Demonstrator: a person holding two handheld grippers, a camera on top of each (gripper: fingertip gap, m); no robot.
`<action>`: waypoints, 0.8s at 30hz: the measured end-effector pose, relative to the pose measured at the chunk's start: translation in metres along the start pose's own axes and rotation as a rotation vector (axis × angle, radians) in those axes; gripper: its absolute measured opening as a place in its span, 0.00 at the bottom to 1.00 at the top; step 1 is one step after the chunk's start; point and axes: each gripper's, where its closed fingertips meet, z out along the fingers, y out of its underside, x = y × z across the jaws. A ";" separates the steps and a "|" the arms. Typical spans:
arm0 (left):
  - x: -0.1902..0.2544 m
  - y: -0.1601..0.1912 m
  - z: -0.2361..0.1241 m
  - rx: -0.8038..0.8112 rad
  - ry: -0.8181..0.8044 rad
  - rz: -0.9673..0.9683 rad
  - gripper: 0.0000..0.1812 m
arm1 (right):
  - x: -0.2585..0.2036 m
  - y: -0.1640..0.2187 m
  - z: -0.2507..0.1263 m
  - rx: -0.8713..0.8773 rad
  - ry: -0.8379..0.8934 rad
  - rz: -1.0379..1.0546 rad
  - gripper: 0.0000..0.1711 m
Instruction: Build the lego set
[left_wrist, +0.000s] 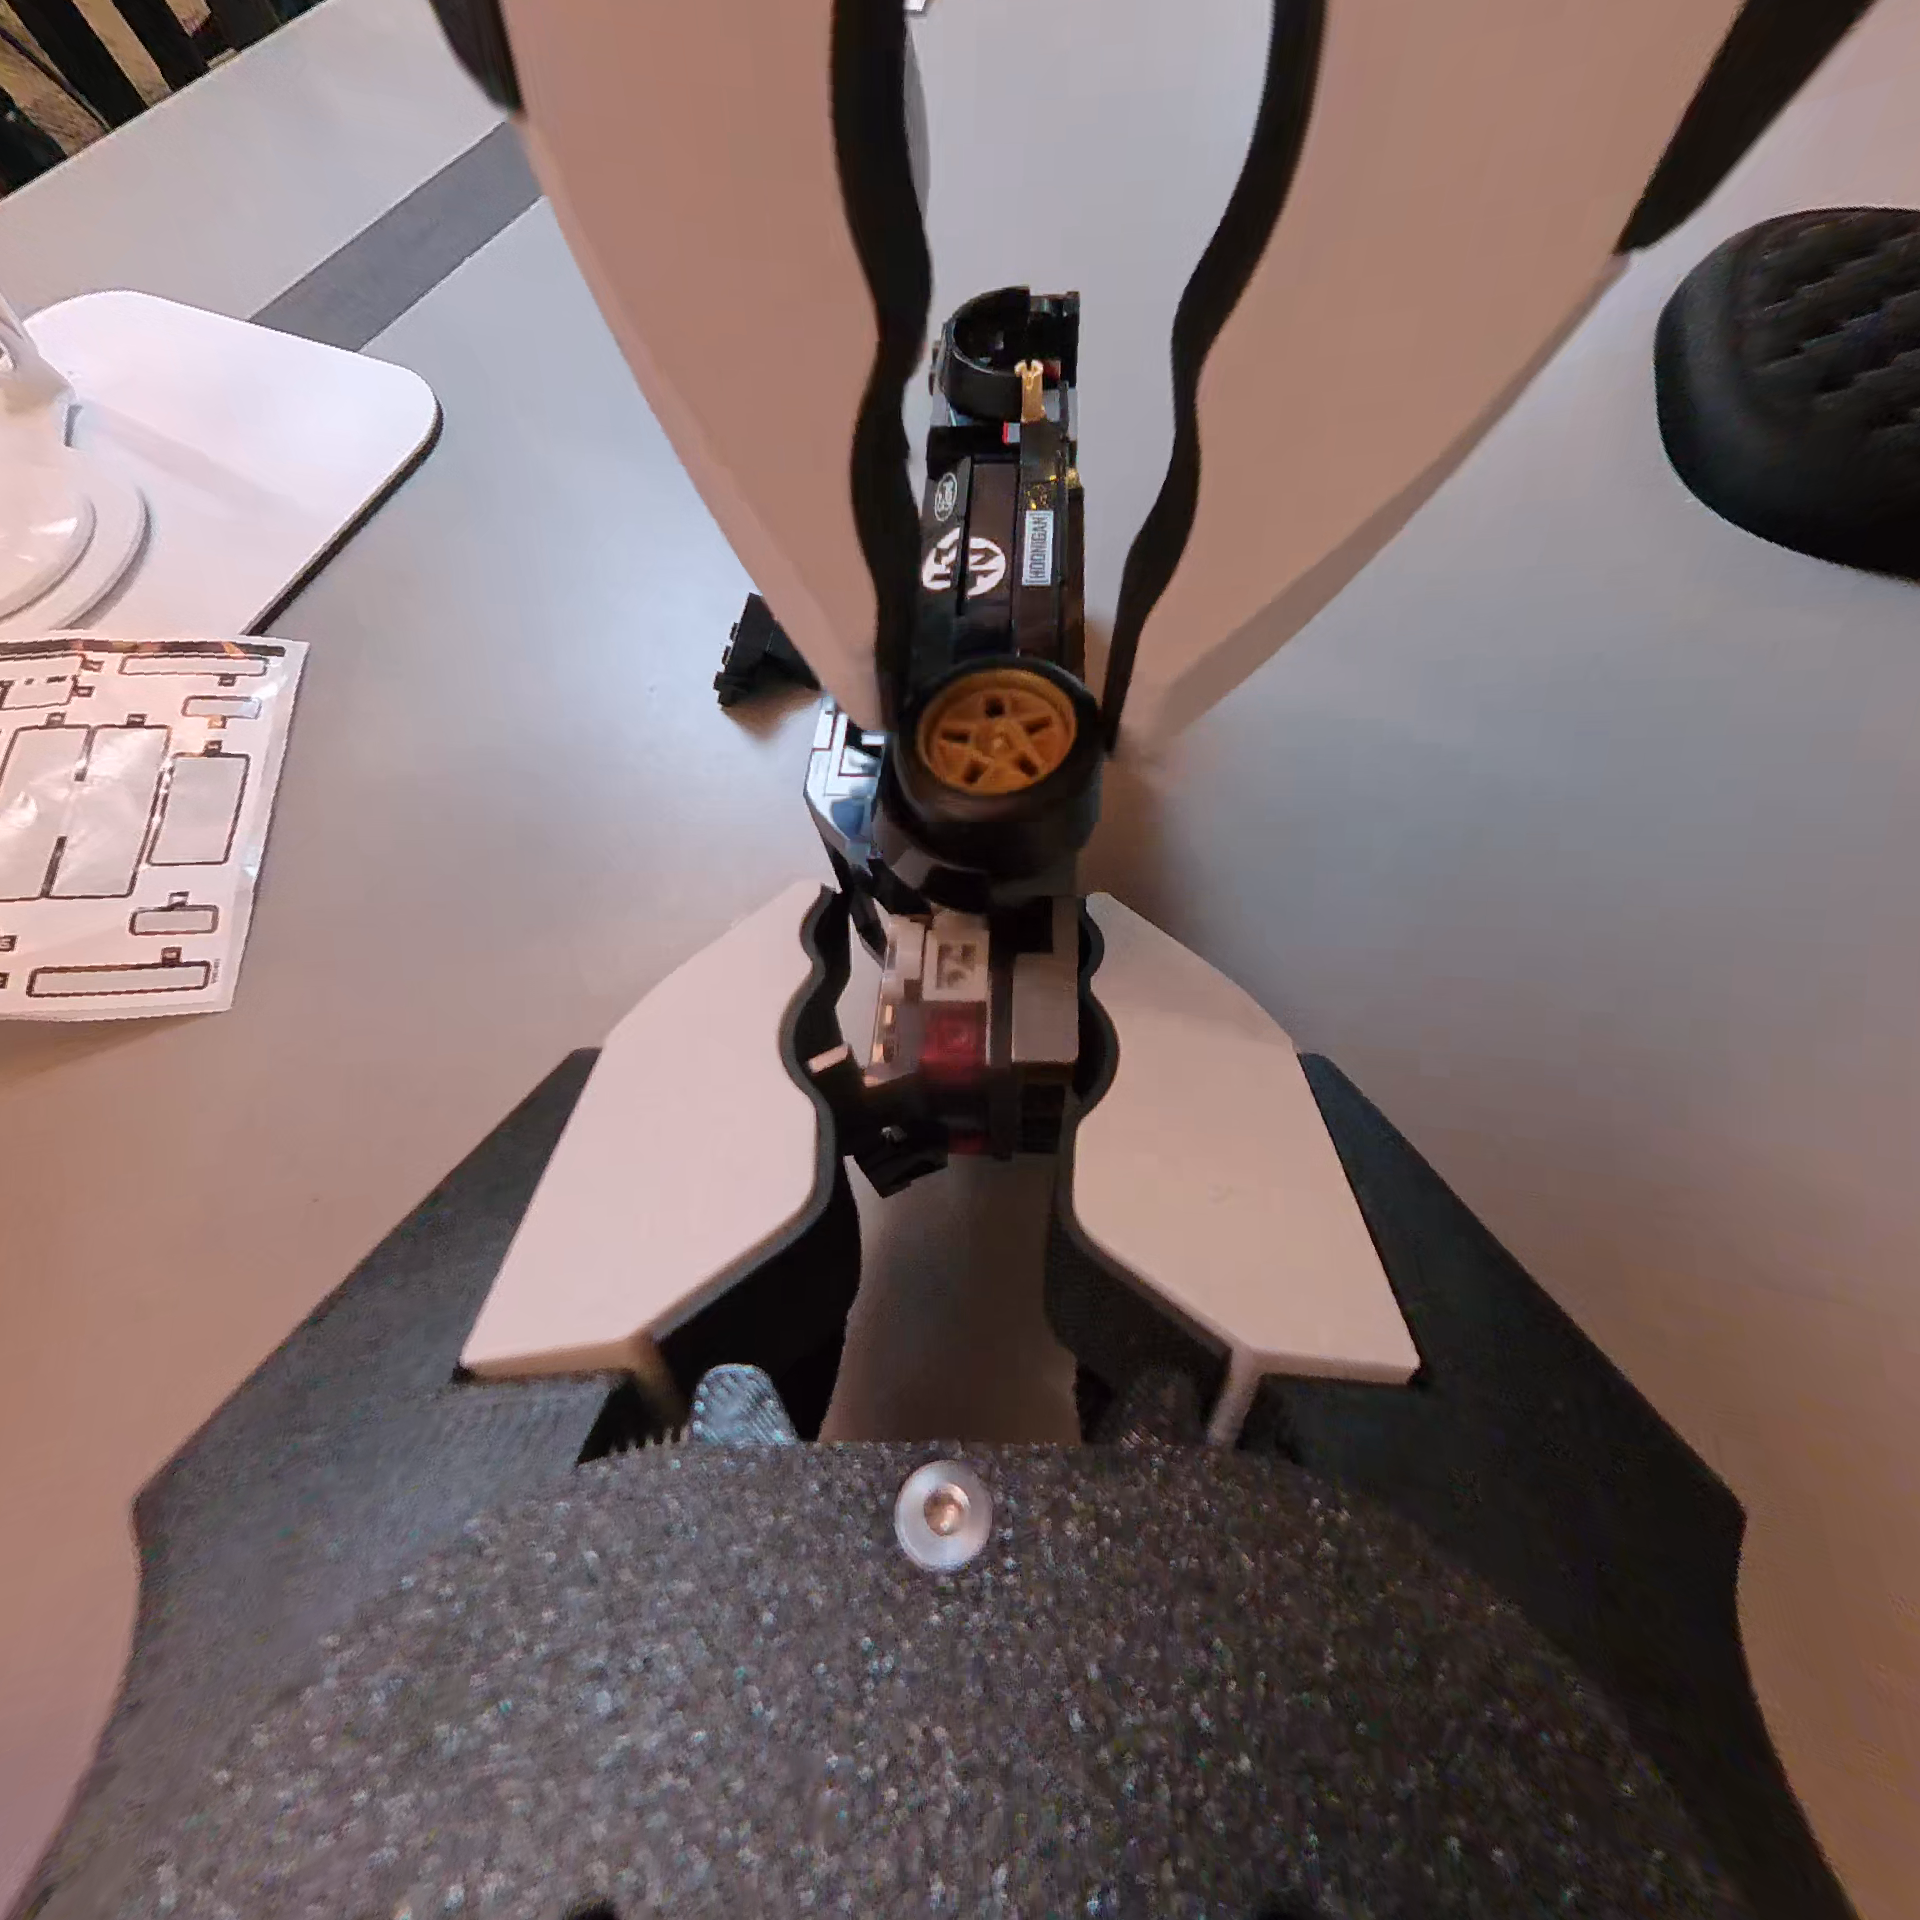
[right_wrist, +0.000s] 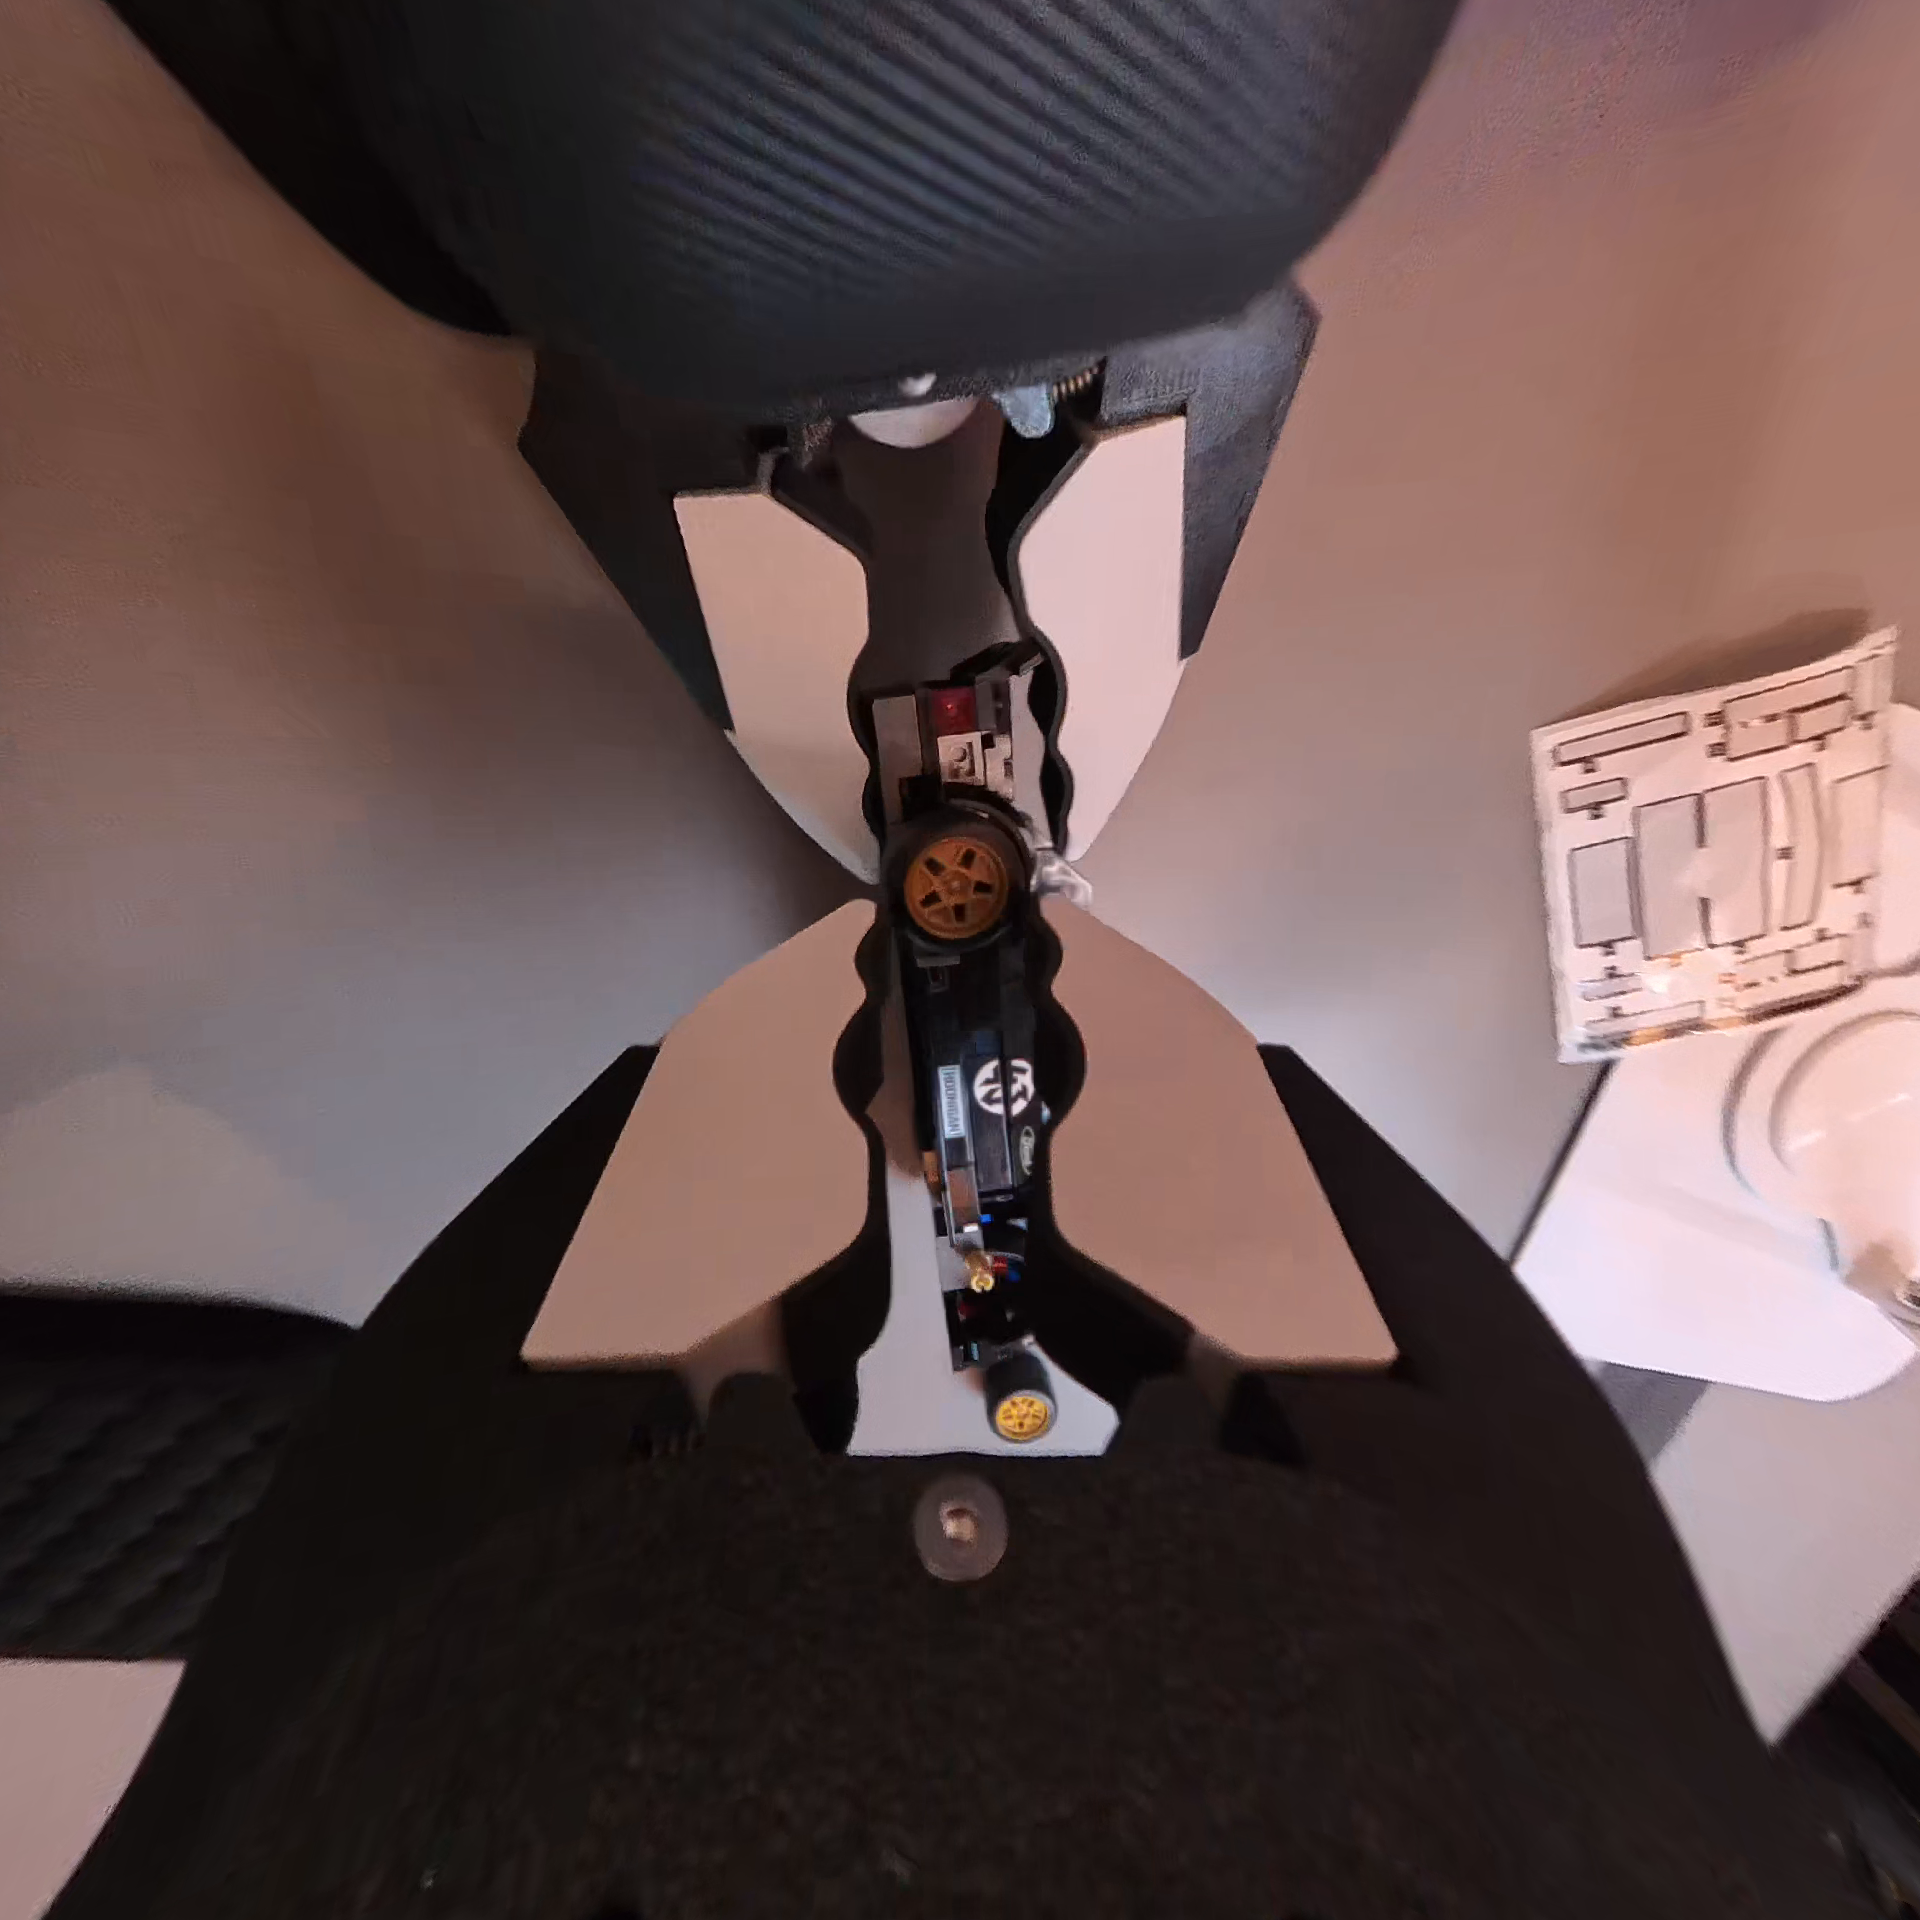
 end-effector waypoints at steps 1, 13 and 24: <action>0.000 0.000 0.000 -0.001 0.002 -0.001 0.23 | 0.000 0.000 0.001 0.006 -0.018 0.007 0.14; 0.000 0.001 0.000 0.000 0.003 -0.005 0.23 | 0.001 0.000 0.001 -0.051 -0.017 0.006 0.13; 0.001 0.008 0.003 -0.036 0.010 -0.011 0.22 | -0.003 0.002 0.006 -0.064 0.133 0.253 0.13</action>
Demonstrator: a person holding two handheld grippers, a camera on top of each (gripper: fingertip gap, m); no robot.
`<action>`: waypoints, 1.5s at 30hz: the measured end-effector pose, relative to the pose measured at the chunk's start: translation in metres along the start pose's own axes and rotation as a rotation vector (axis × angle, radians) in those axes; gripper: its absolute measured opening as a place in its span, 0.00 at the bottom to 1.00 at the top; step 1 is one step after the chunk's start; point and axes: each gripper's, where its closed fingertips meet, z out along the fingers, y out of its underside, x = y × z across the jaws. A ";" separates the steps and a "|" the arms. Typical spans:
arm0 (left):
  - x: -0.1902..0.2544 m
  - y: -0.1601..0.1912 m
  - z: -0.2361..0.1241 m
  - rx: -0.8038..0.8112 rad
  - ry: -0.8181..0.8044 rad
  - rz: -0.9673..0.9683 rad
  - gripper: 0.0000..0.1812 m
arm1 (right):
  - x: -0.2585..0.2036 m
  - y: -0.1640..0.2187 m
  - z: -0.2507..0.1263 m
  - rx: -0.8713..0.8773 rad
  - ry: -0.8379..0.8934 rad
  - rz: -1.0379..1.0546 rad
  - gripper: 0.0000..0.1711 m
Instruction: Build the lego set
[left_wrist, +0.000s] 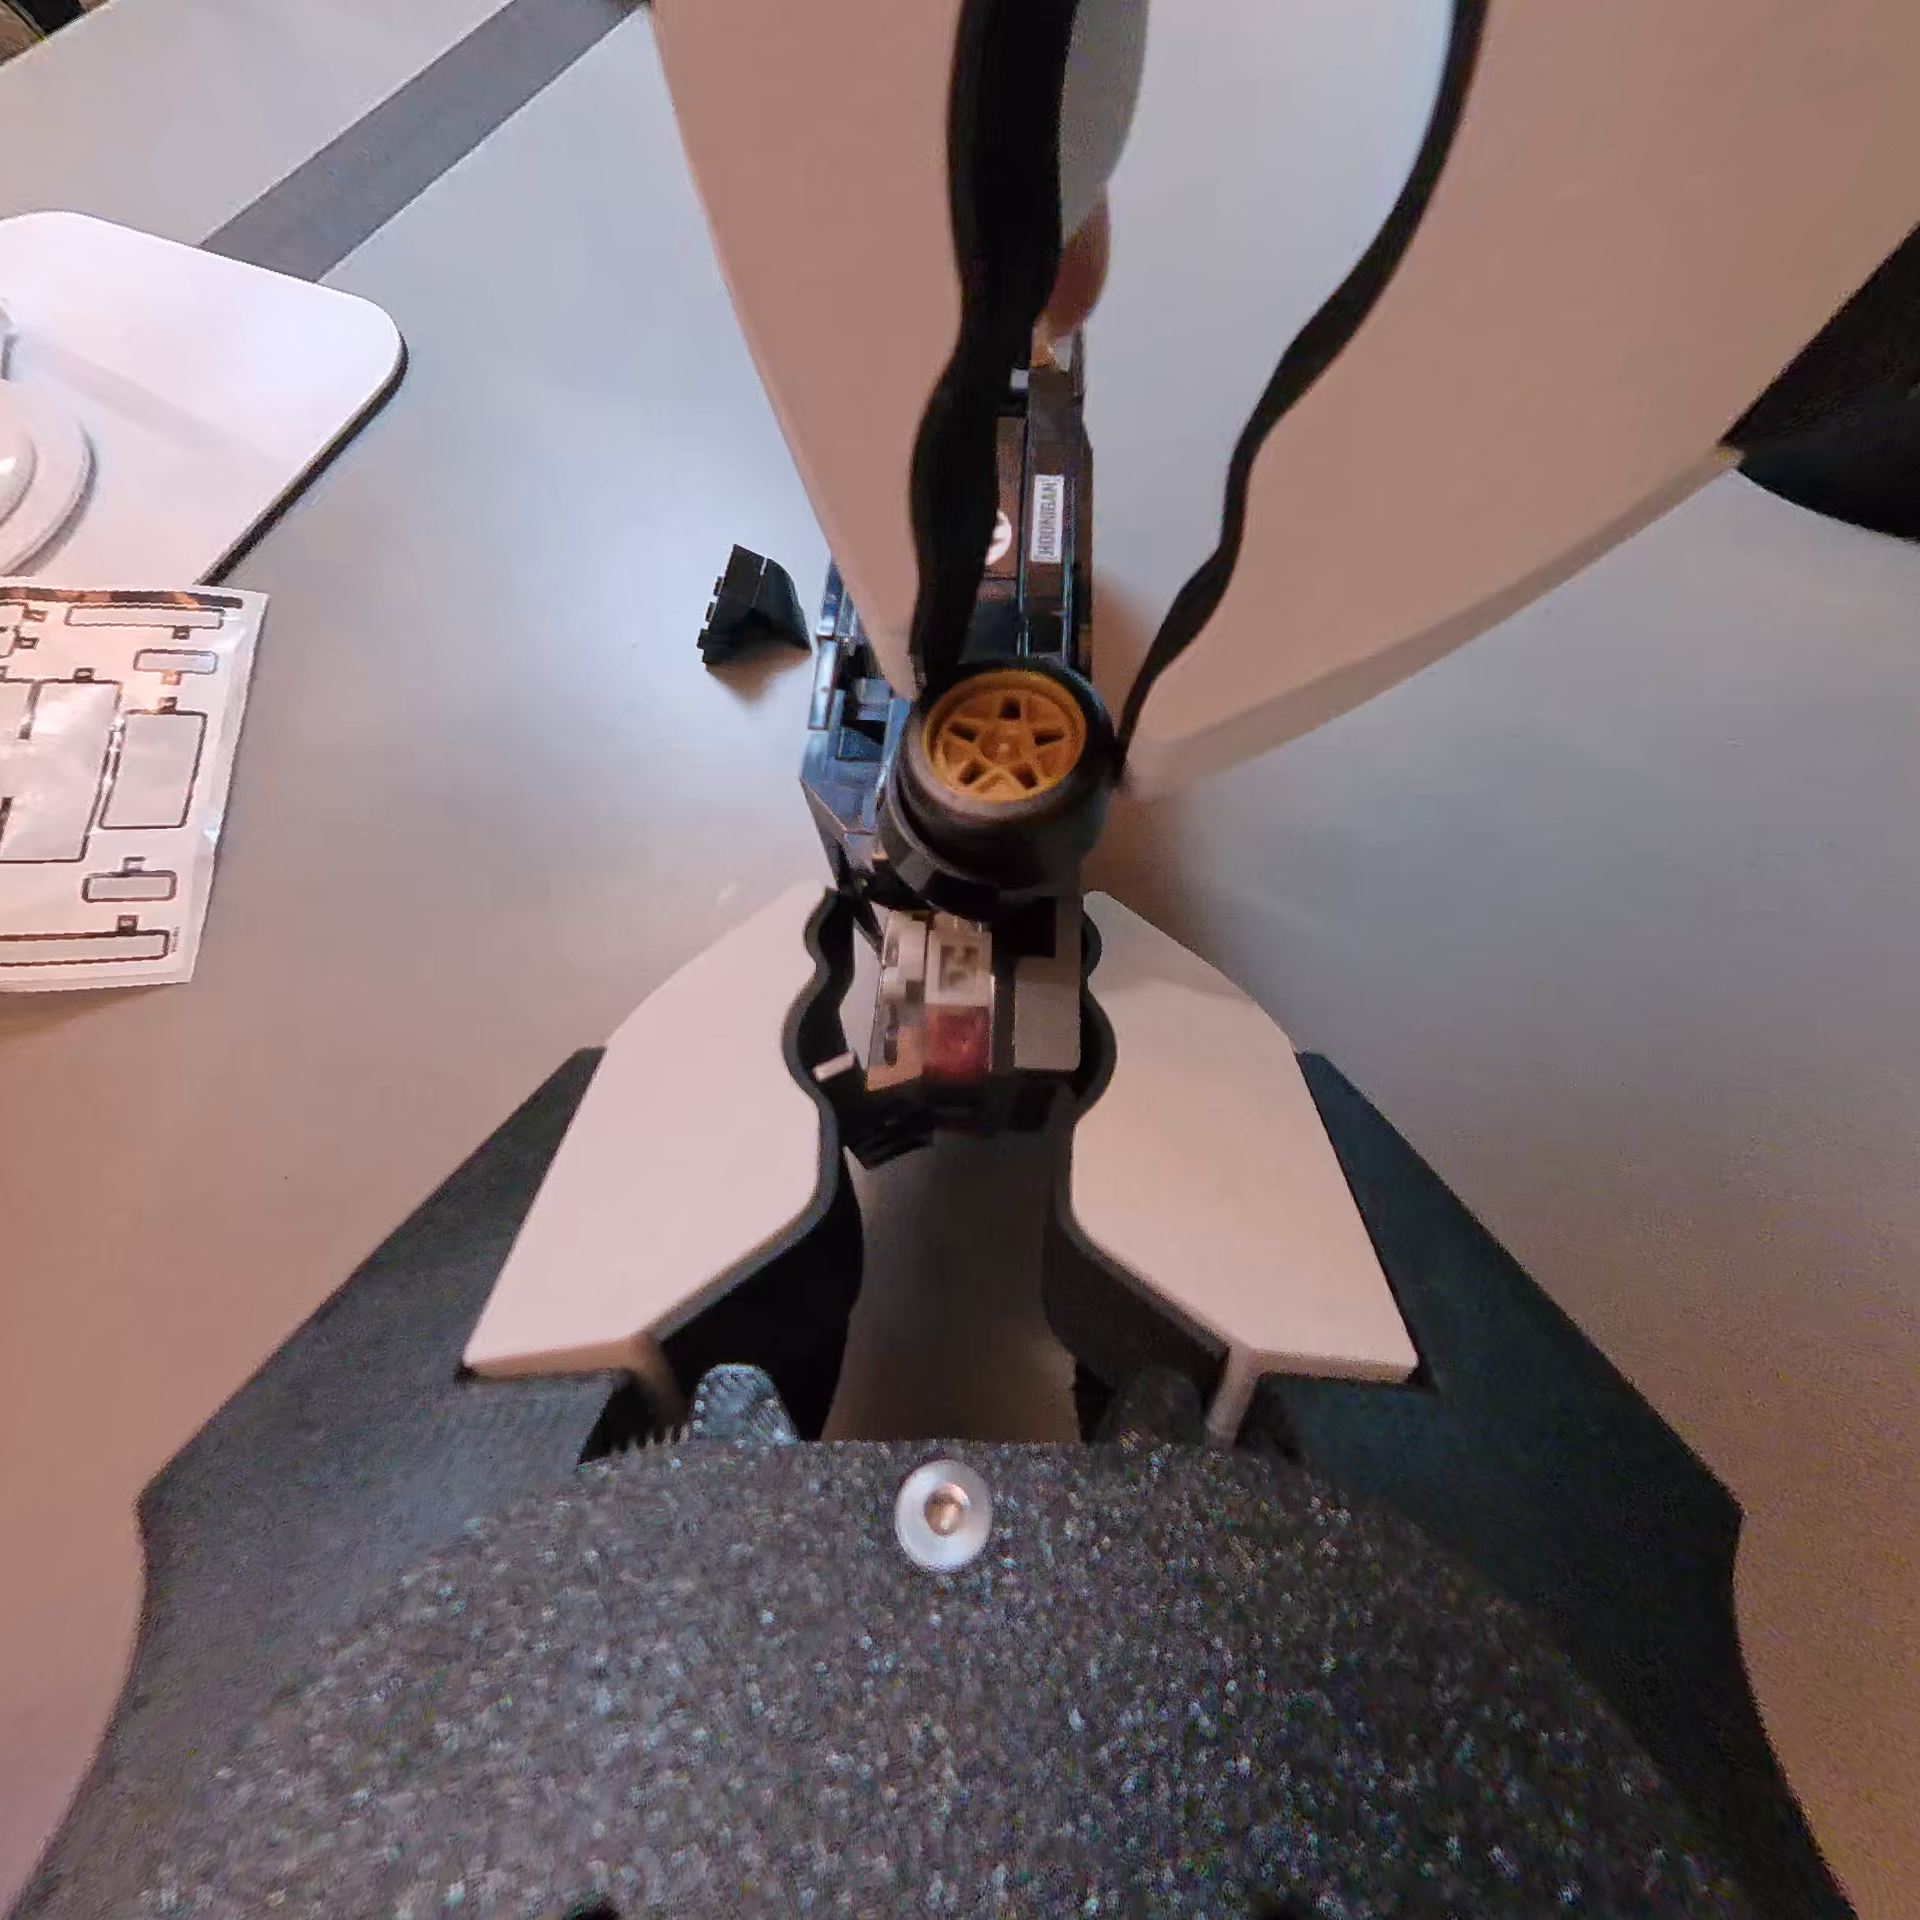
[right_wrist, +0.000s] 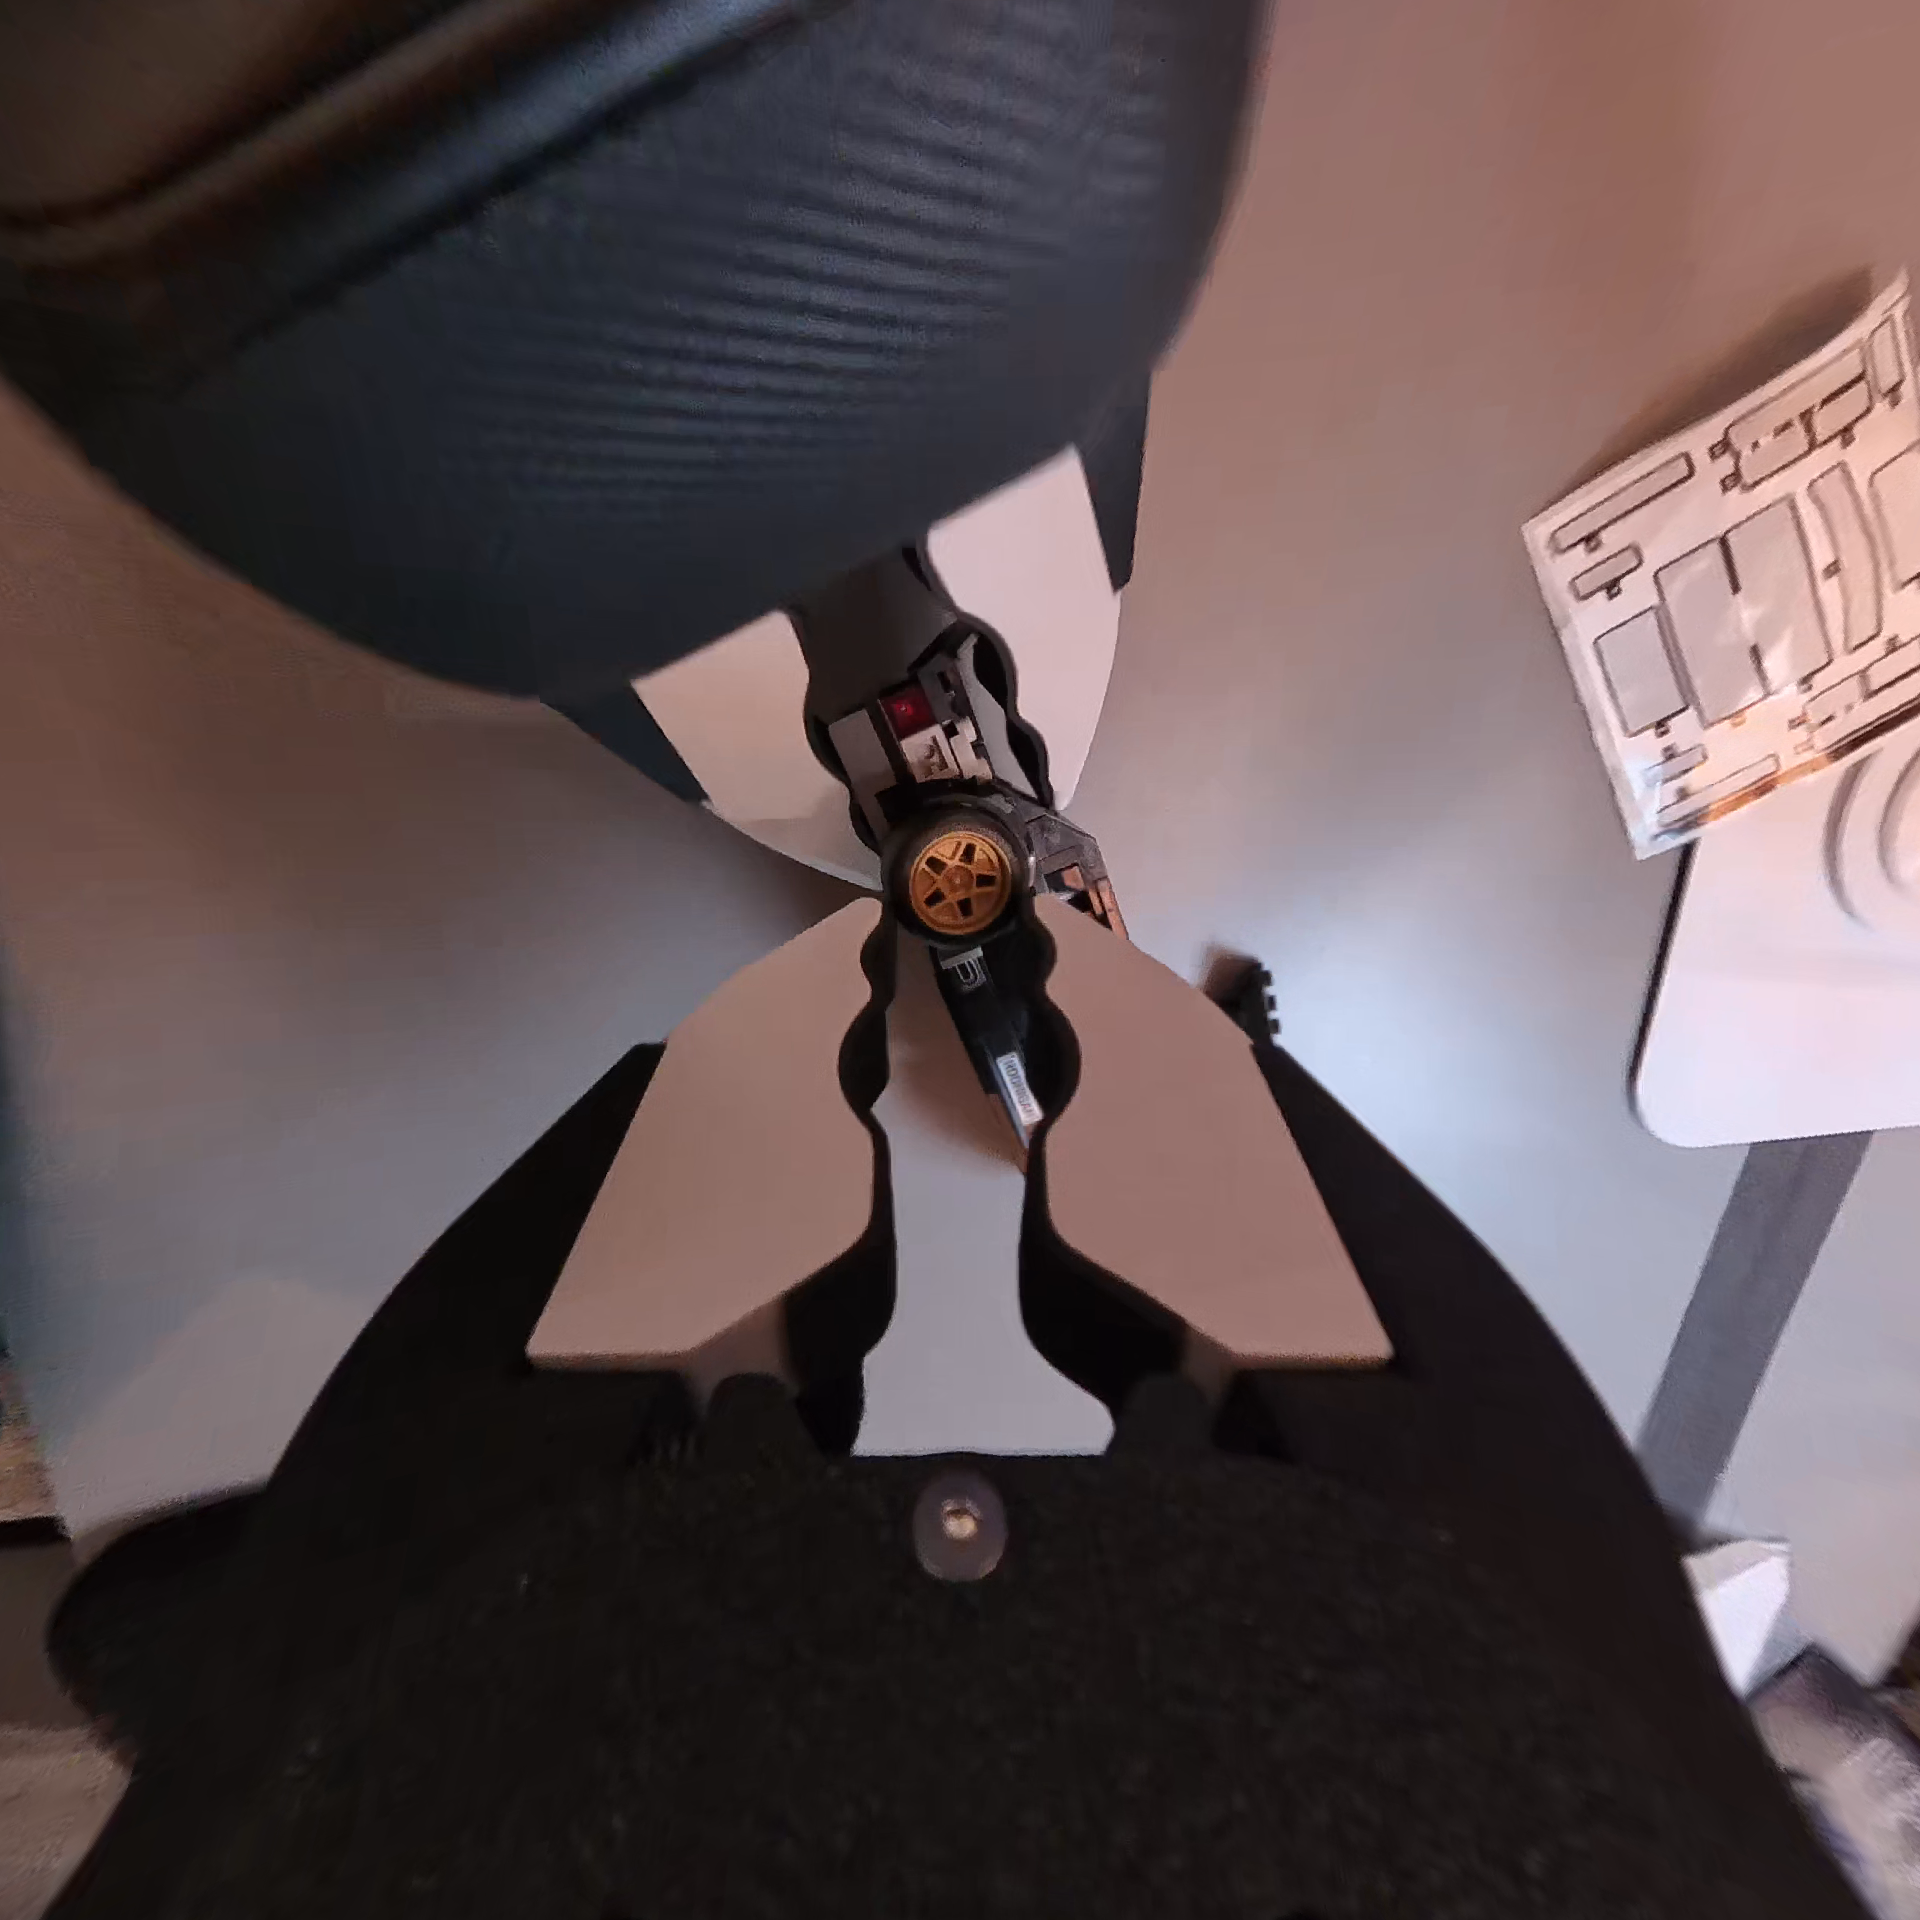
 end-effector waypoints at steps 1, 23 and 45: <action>0.002 0.001 0.001 -0.007 0.013 0.000 0.22 | 0.000 0.001 0.001 -0.004 0.011 -0.034 0.13; 0.003 0.004 0.000 0.018 0.065 -0.016 0.24 | 0.005 -0.008 -0.007 0.083 -0.121 -0.183 0.17; 0.003 0.005 -0.004 0.020 0.084 -0.029 0.18 | 0.004 -0.009 0.005 0.166 0.043 -0.058 0.14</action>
